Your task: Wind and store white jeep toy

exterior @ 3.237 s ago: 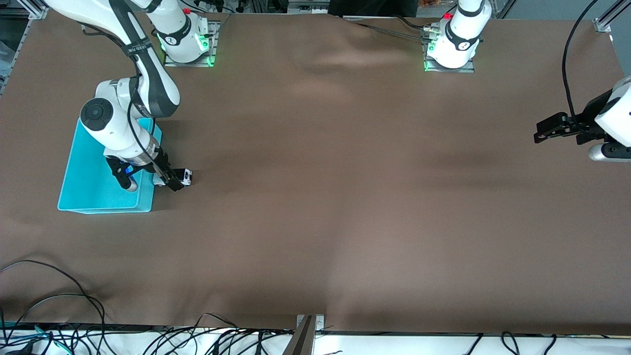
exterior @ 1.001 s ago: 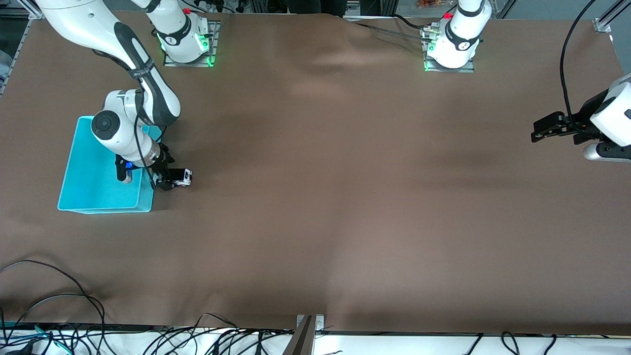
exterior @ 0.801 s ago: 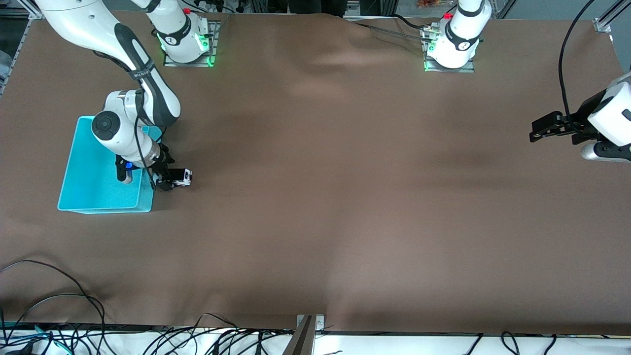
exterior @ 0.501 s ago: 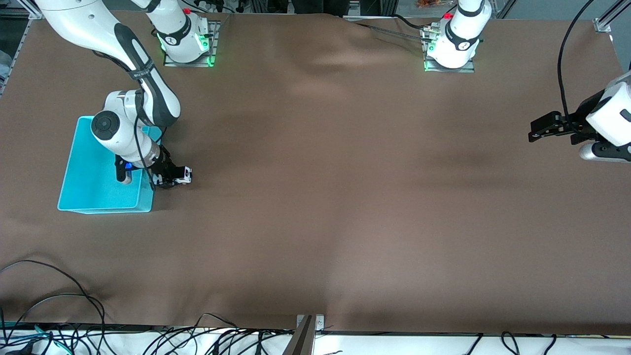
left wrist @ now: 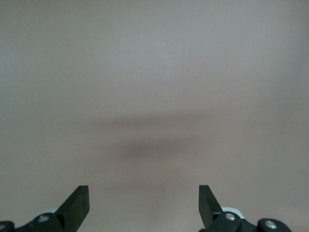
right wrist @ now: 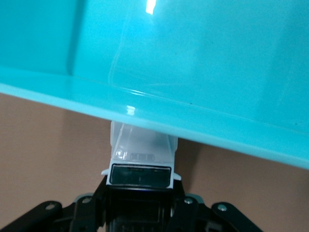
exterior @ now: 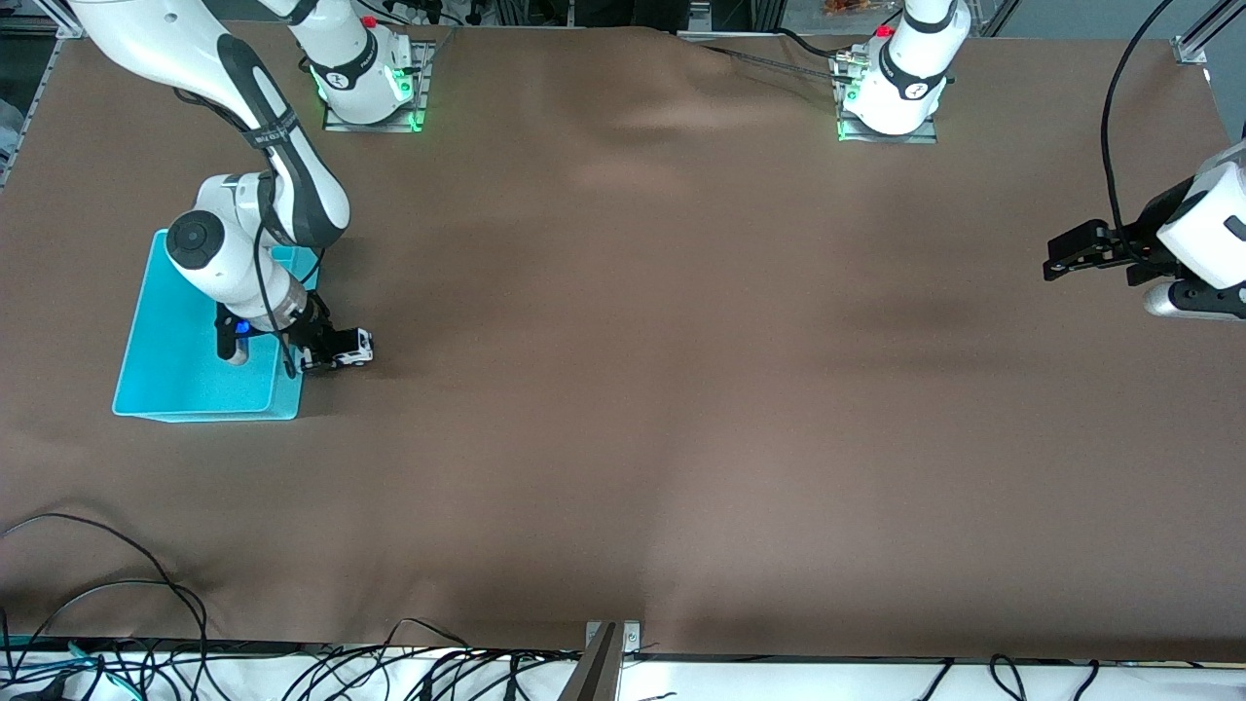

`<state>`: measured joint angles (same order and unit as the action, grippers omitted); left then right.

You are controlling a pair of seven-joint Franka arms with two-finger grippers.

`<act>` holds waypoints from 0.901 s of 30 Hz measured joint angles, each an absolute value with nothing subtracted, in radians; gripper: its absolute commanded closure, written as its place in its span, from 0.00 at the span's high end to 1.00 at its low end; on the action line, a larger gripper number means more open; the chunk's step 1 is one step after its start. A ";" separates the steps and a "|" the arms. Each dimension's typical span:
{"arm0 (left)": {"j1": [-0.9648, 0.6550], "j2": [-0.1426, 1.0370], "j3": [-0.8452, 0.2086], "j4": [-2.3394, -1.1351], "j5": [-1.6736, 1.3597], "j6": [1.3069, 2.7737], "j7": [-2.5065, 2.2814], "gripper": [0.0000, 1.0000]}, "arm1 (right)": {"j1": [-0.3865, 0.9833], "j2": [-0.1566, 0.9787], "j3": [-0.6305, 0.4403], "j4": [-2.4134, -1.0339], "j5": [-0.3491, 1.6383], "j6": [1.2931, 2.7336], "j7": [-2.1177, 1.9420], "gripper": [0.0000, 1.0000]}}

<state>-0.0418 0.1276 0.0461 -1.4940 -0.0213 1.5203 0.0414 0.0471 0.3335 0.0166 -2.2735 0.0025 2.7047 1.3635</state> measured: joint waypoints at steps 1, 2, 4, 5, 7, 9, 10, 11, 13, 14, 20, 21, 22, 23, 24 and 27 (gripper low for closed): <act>-0.042 0.128 0.046 -1.494 -0.021 1.520 0.041 1.00 | 0.045 0.326 0.017 -2.273 0.003 2.705 1.363 0.01; -0.042 0.128 0.046 -1.494 -0.021 1.520 0.041 1.00 | 0.044 0.318 0.017 -2.273 0.003 2.705 1.363 0.00; -0.042 0.128 0.046 -1.494 -0.021 1.520 0.041 1.00 | 0.043 0.304 0.017 -2.273 0.003 2.705 1.363 0.00; -0.042 0.128 0.046 -1.494 -0.021 1.520 0.041 1.00 | 0.042 0.296 0.018 -2.273 0.003 2.705 1.363 0.00; -0.042 0.128 0.046 -1.494 -0.021 1.520 0.041 1.00 | 0.042 0.282 0.023 -2.273 0.002 2.703 1.362 0.00; -0.042 0.128 0.046 -1.494 -0.021 1.520 0.041 1.00 | 0.042 0.269 0.032 -2.273 0.002 2.702 1.363 0.00; -0.042 0.128 0.046 -1.494 -0.021 1.520 0.042 1.00 | 0.042 0.264 0.038 -2.273 0.002 2.702 1.363 0.00; -0.042 0.128 0.046 -1.494 -0.021 1.520 0.042 1.00 | 0.042 0.258 0.045 -2.273 0.002 2.702 1.363 0.00; -0.042 0.128 0.046 -1.494 -0.021 1.520 0.042 1.00 | 0.042 0.249 0.056 -2.273 0.002 2.702 1.364 0.00; -0.042 0.128 0.046 -1.494 -0.021 1.520 0.042 1.00 | 0.042 0.244 0.060 -2.273 0.002 2.702 1.365 0.00; -0.042 0.128 0.046 -1.494 -0.021 1.520 0.042 1.00 | 0.042 0.227 0.083 -2.269 0.002 2.701 1.363 0.00; -0.042 0.128 0.046 -1.494 -0.021 1.520 0.042 1.00 | 0.042 0.226 0.085 -2.266 0.002 2.699 1.362 0.00; -0.042 0.128 0.046 -1.494 -0.021 1.520 0.042 1.00 | 0.042 0.224 0.087 -2.262 0.002 2.695 1.360 0.00; -0.042 0.128 0.046 -1.494 -0.021 1.520 0.042 1.00 | 0.042 0.223 0.087 -2.256 0.002 2.684 1.354 0.00; -0.042 0.128 0.046 -1.494 -0.021 1.520 0.042 1.00 | 0.042 0.222 0.087 -2.249 0.002 2.673 1.347 0.00; -0.042 0.128 0.046 -1.494 -0.021 1.520 0.042 1.00 | 0.042 0.220 0.087 -2.218 0.001 2.609 1.301 0.00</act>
